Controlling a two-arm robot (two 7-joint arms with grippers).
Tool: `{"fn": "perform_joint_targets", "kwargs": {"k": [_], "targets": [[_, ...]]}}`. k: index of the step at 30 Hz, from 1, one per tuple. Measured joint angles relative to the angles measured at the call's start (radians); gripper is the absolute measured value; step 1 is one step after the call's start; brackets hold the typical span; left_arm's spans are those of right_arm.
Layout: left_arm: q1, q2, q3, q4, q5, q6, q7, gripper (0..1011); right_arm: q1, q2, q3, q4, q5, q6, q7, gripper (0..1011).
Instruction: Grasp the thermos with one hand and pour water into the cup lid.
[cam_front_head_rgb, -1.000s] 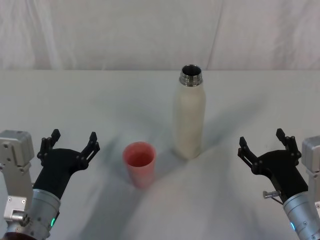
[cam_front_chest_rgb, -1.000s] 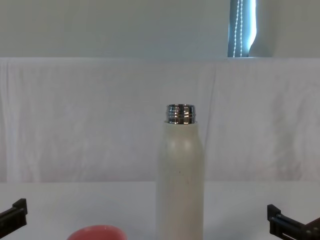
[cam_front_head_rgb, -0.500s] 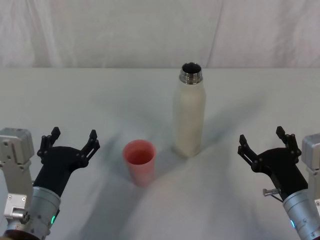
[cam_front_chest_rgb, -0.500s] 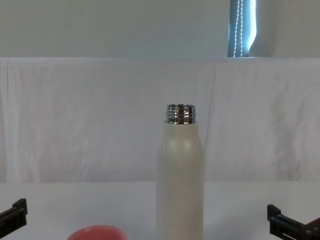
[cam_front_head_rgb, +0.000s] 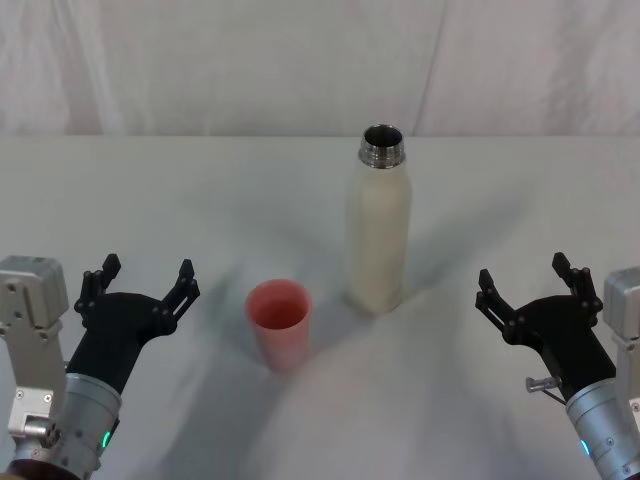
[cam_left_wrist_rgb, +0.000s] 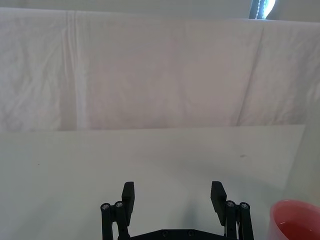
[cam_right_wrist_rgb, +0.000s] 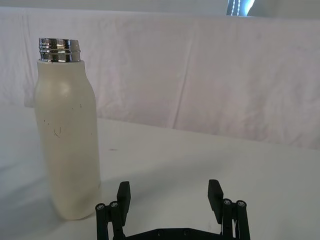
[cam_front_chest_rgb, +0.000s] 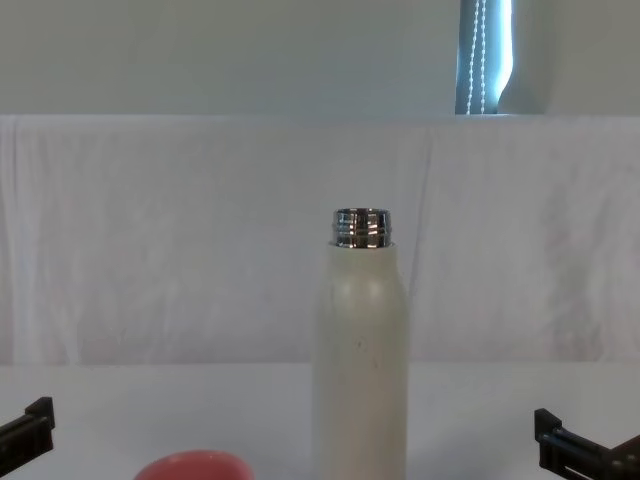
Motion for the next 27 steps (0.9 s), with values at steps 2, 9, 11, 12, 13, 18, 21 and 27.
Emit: {"fn": "perform_joint_targets", "kwargs": {"k": [2,9,11,12,13,18,21,27], "targets": [[0.000,0.000,0.000,0.000,0.000,0.000,0.000,1001,0.000,0.000,0.000,0.000,0.000,0.000,0.000,1002],[0.000,0.000,0.000,0.000,0.000,0.000,0.000,1001,0.000,0.000,0.000,0.000,0.000,0.000,0.000,1001],[0.000,0.000,0.000,0.000,0.000,0.000,0.000,1001,0.000,0.000,0.000,0.000,0.000,0.000,0.000,1001],[0.000,0.000,0.000,0.000,0.000,0.000,0.000,1001,0.000,0.000,0.000,0.000,0.000,0.000,0.000,1001],[0.000,0.000,0.000,0.000,0.000,0.000,0.000,1001,0.000,0.000,0.000,0.000,0.000,0.000,0.000,1002],[0.000,0.000,0.000,0.000,0.000,0.000,0.000,1001,0.000,0.000,0.000,0.000,0.000,0.000,0.000,1001],[0.000,0.000,0.000,0.000,0.000,0.000,0.000,1001,0.006,-0.005,-0.002,0.000,-0.011,0.004,0.004,1001],[0.000,0.000,0.000,0.000,0.000,0.000,0.000,1001,0.034,-0.032,-0.011,0.013,-0.014,0.025,0.045,1002]]}}
